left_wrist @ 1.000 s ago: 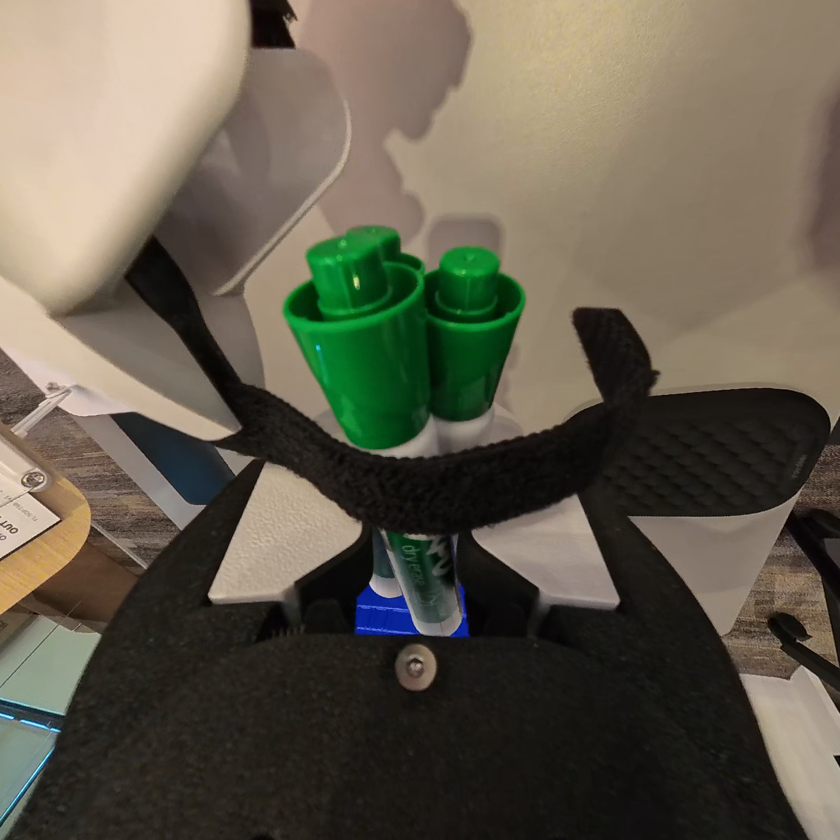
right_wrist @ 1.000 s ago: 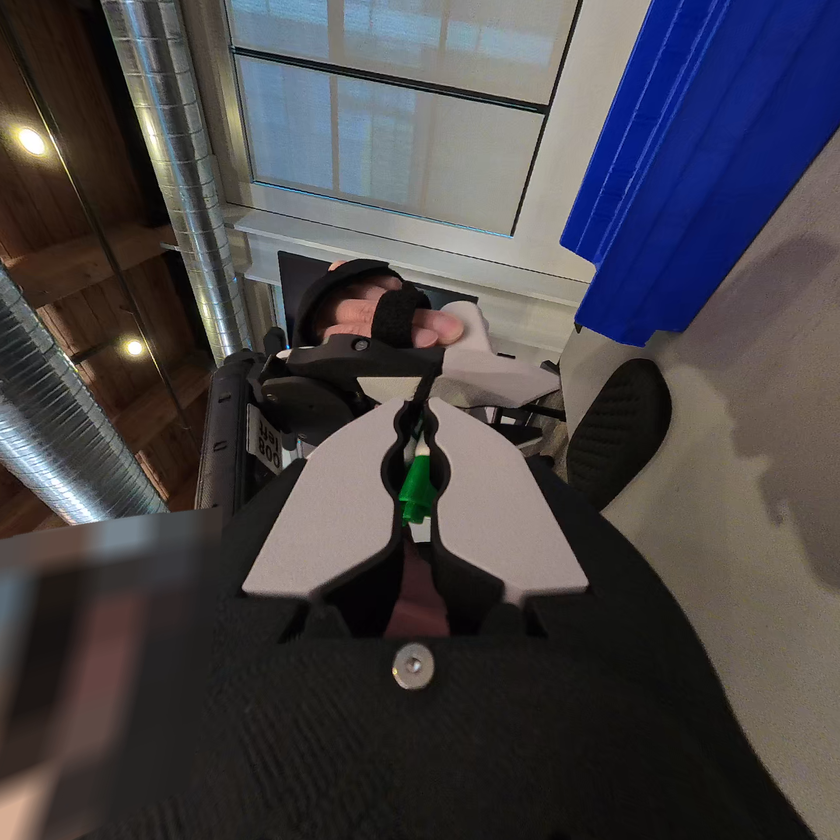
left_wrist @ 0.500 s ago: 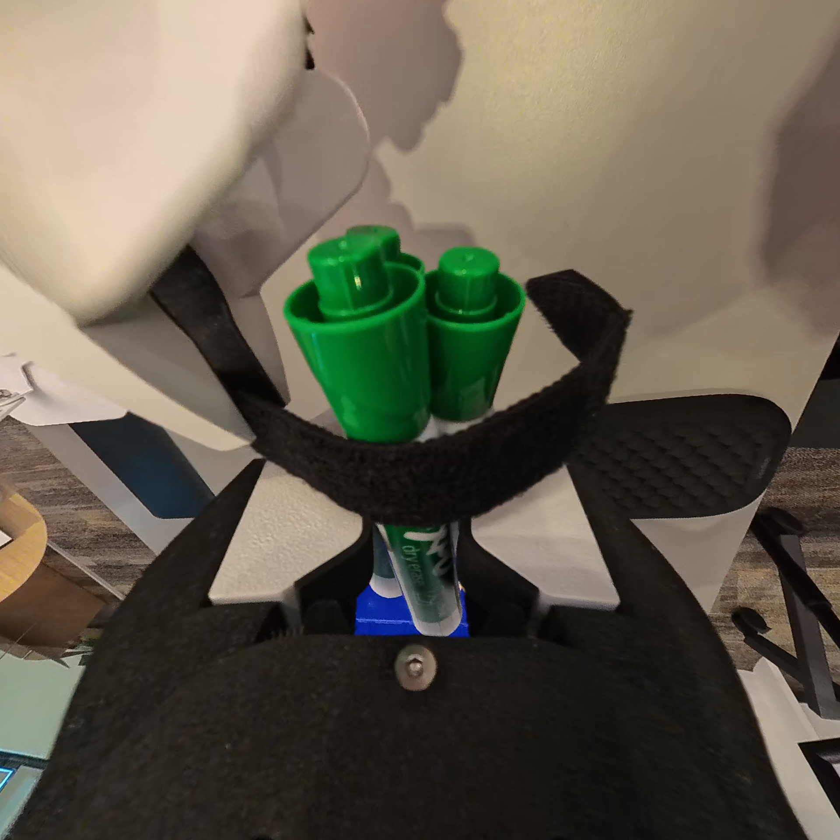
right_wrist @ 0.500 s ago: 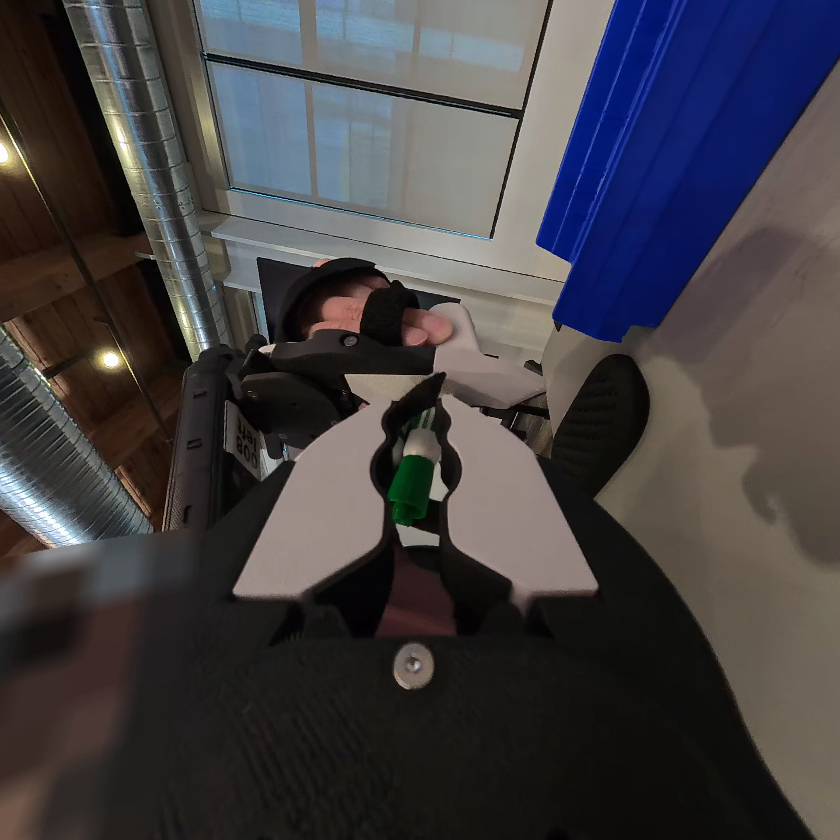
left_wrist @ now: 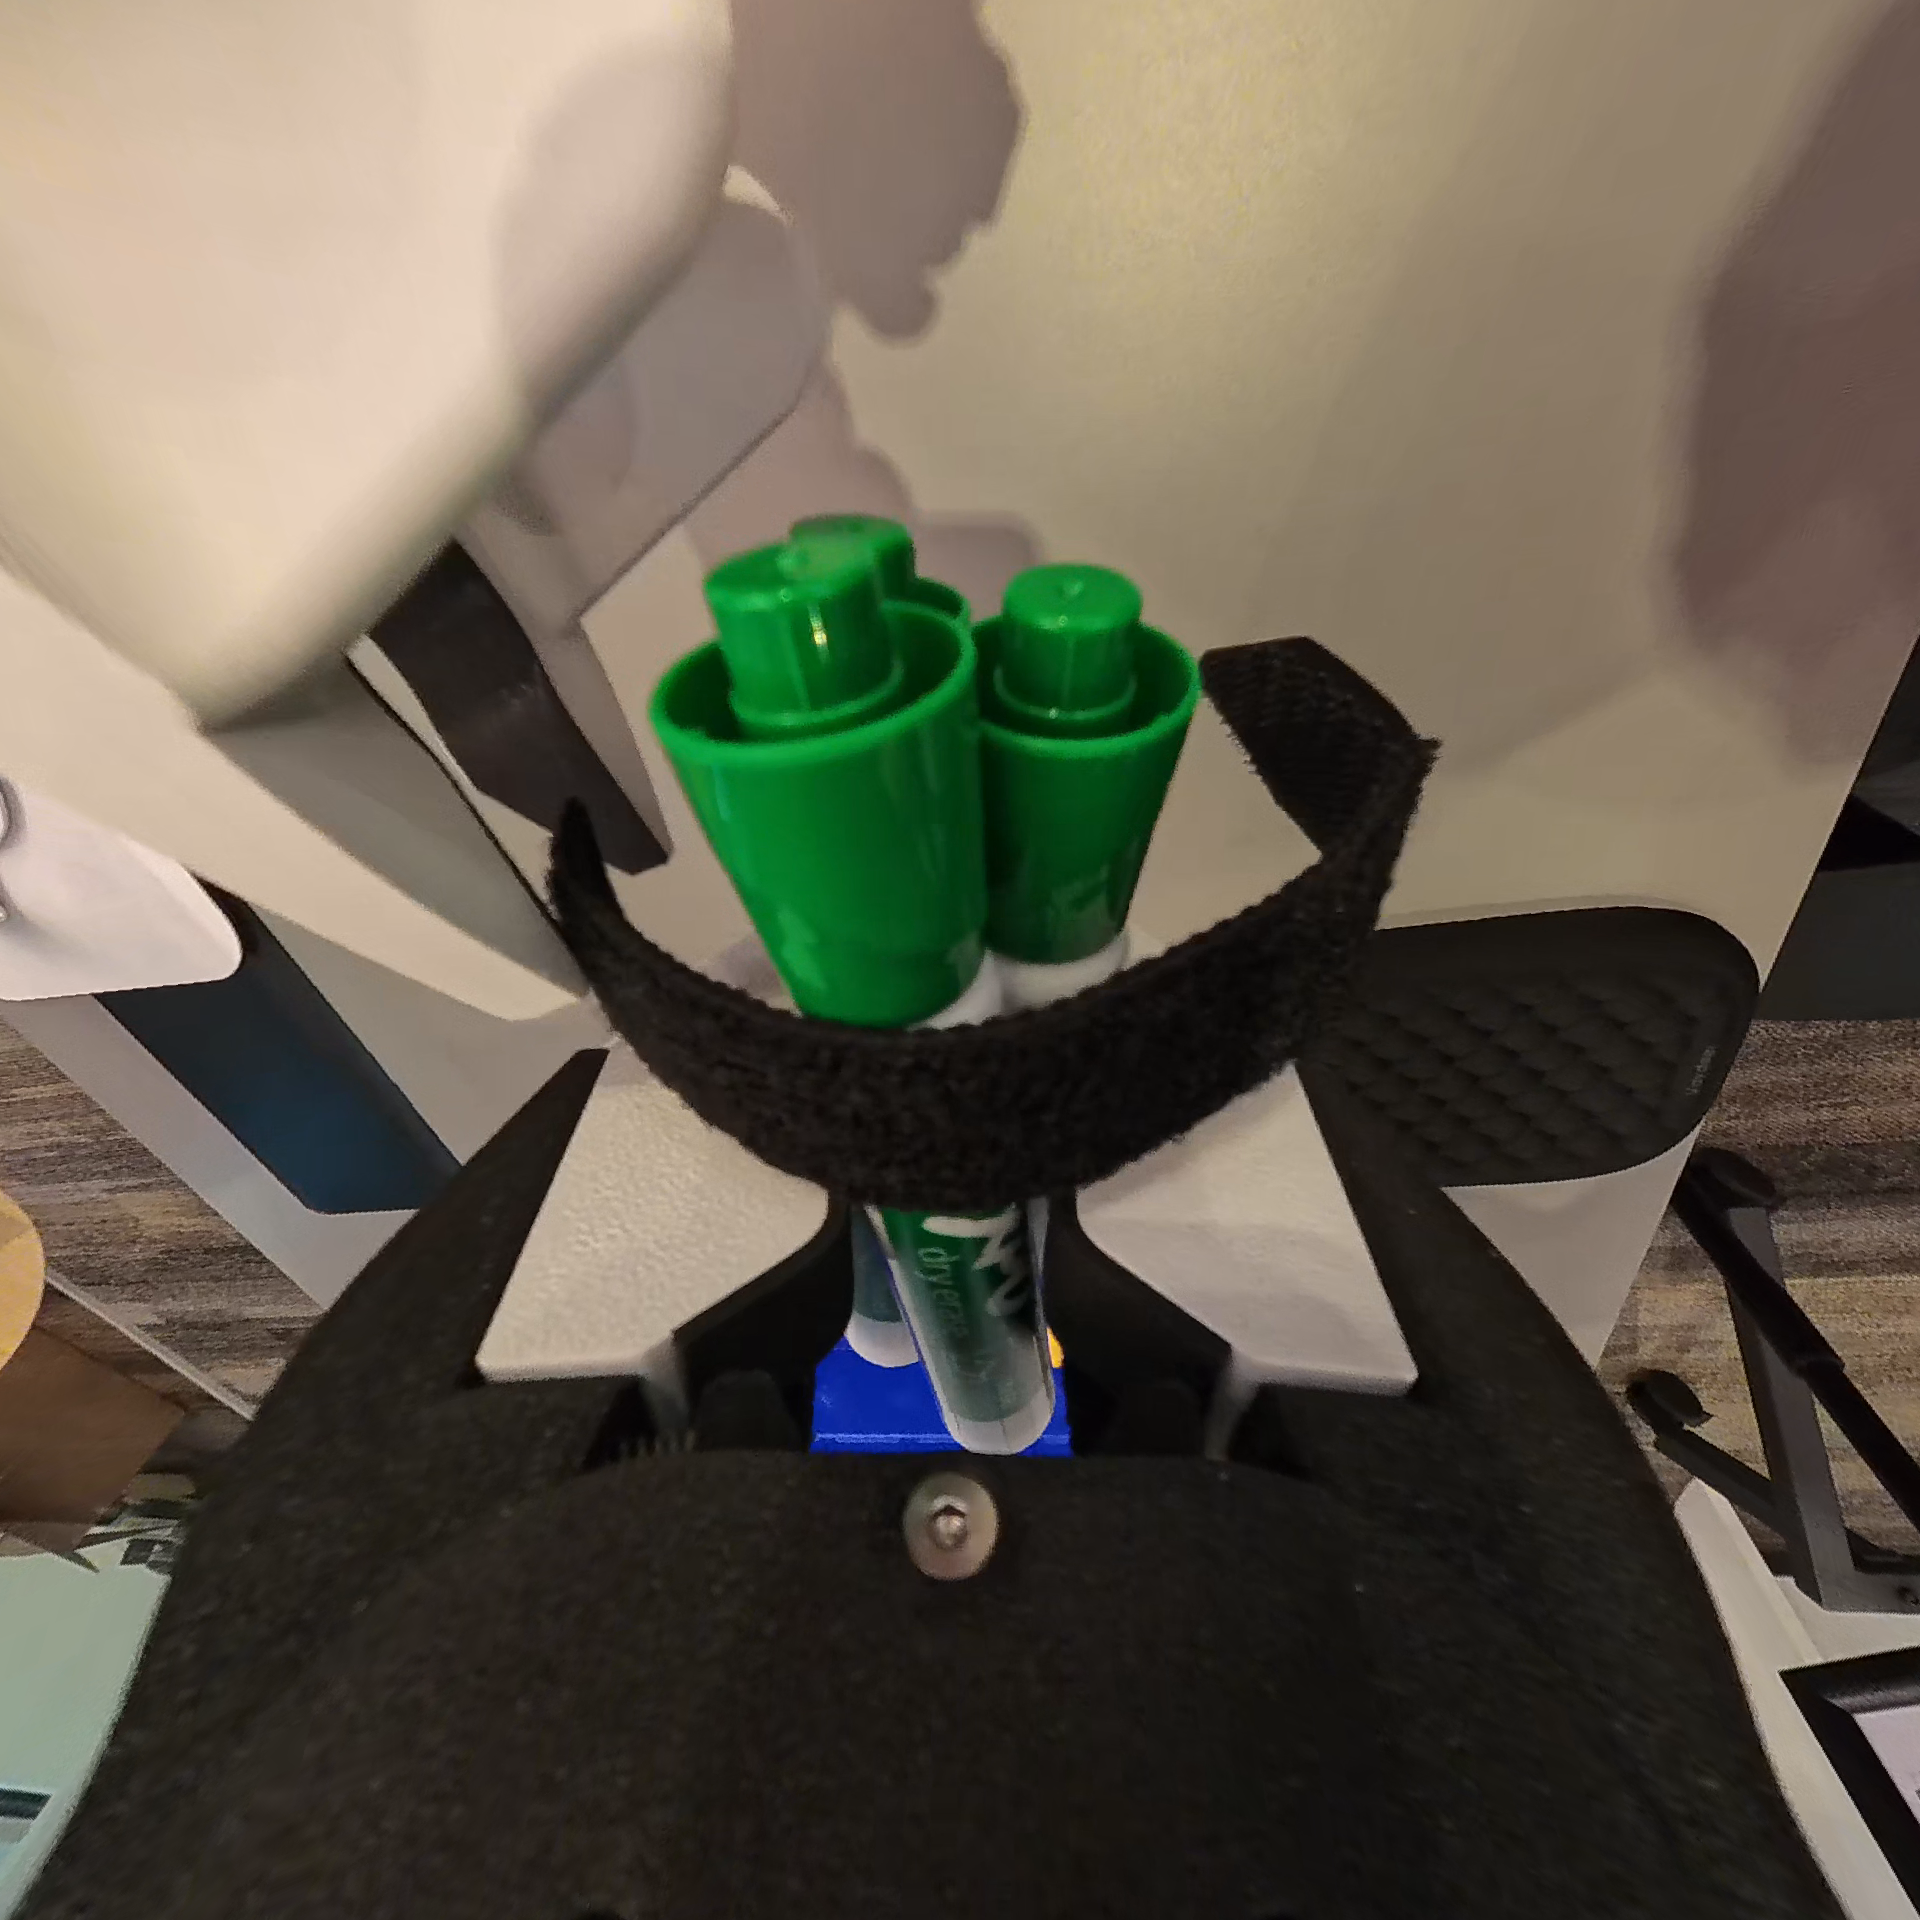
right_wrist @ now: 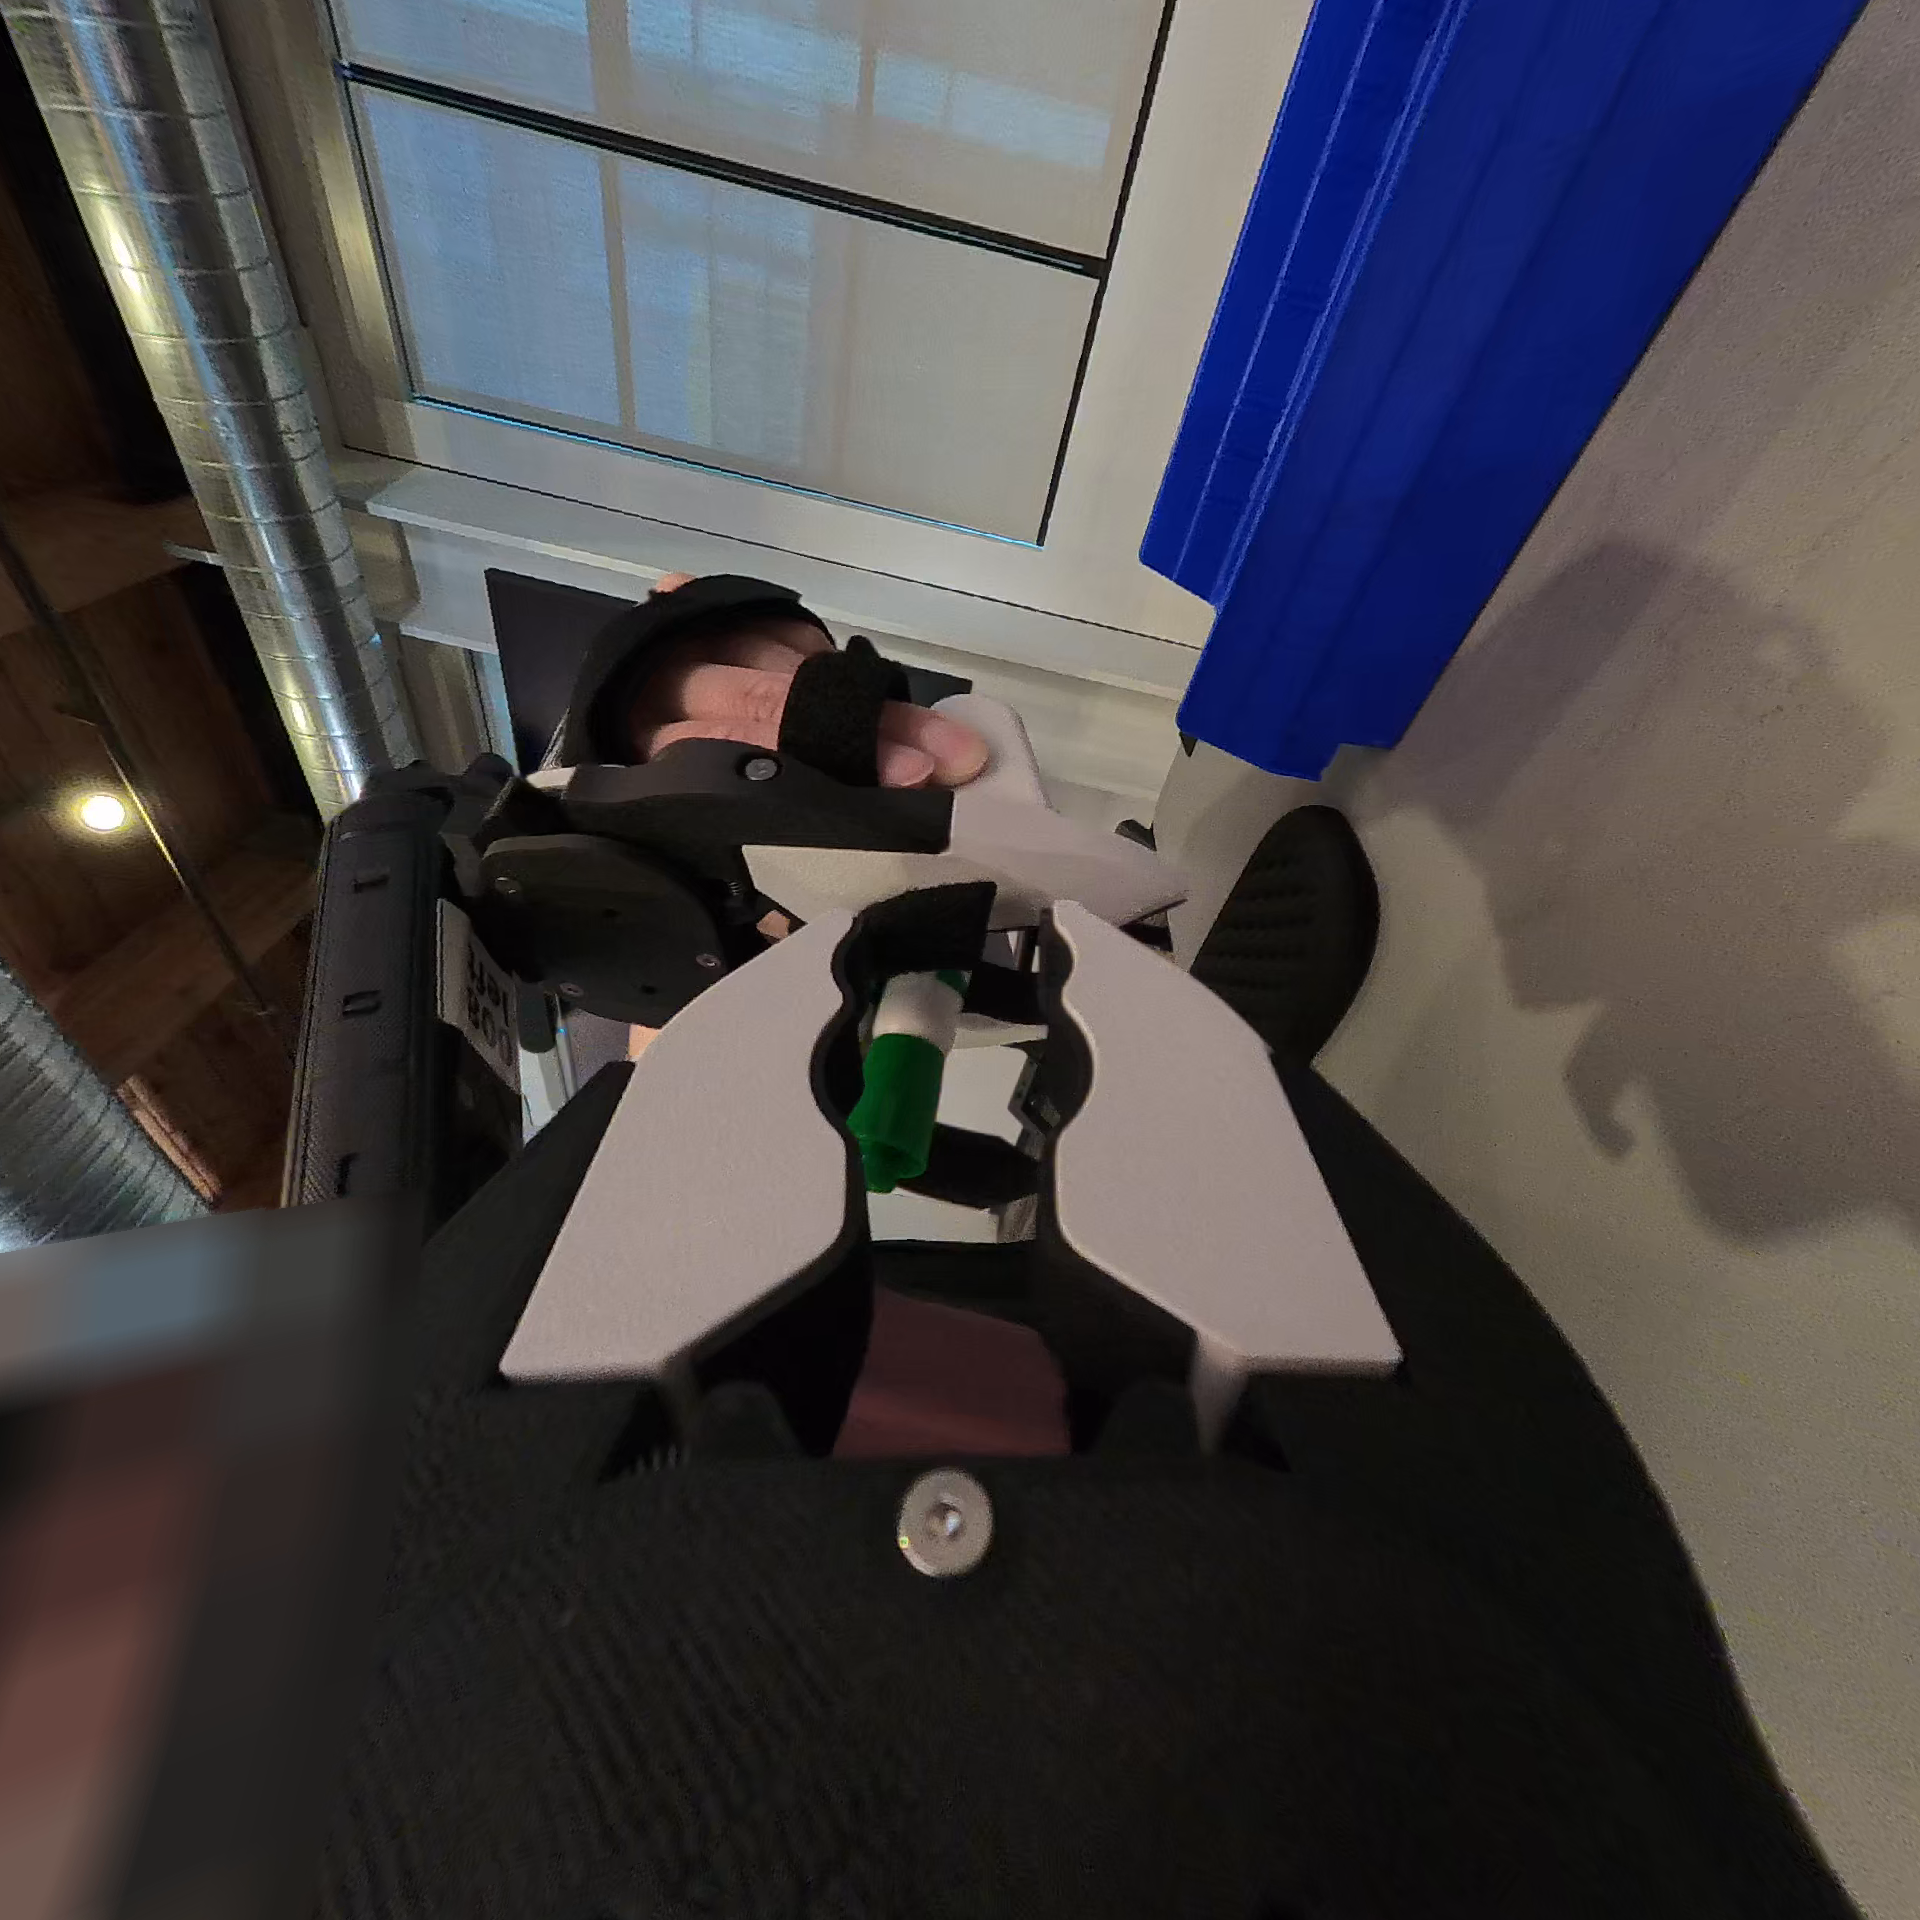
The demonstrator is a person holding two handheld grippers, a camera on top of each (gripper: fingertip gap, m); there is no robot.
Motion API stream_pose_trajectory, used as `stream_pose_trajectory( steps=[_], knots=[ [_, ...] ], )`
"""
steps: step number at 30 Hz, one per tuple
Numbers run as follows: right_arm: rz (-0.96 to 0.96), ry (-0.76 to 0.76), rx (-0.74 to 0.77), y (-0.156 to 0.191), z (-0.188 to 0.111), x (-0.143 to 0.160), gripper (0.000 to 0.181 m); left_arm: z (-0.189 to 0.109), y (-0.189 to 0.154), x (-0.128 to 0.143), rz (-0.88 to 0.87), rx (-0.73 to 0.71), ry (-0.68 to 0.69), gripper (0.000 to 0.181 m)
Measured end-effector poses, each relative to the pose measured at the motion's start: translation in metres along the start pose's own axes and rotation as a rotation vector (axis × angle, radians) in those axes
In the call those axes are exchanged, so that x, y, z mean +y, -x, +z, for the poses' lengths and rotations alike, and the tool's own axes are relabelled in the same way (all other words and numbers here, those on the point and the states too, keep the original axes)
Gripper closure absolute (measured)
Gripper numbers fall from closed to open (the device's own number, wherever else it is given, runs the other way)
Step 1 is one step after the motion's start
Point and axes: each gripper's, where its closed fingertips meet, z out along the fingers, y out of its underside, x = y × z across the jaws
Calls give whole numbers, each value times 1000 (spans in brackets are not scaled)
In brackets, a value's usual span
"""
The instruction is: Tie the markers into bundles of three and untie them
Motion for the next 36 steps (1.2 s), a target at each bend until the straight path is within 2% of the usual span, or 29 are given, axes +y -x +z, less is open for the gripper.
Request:
stream_pose_trajectory(
  steps=[1, 9, 21, 26, 29, 36],
  knots=[
    [-5, -1, 2, 1, 0, 0, 149, 0, 0, 0, -1, 1, 2, 140],
    [-136, 20, 99, -5, -3, 0, 148, 1, -1, 0, 0, 4, 0, 142],
    [-562, 42, 212, 11, -4, -7, 151, -1, -2, -1, -14, 21, -22, 141],
    [-723, 20, 184, 25, -5, -8, 153, -1, -3, -2, -11, 26, -27, 140],
    [-810, 23, 156, 34, -6, -5, 159, 0, -4, -2, -12, 27, -24, 141],
    [-894, 70, 202, 26, -3, 3, 158, -1, -4, -3, -17, 34, -31, 142]
  ],
)
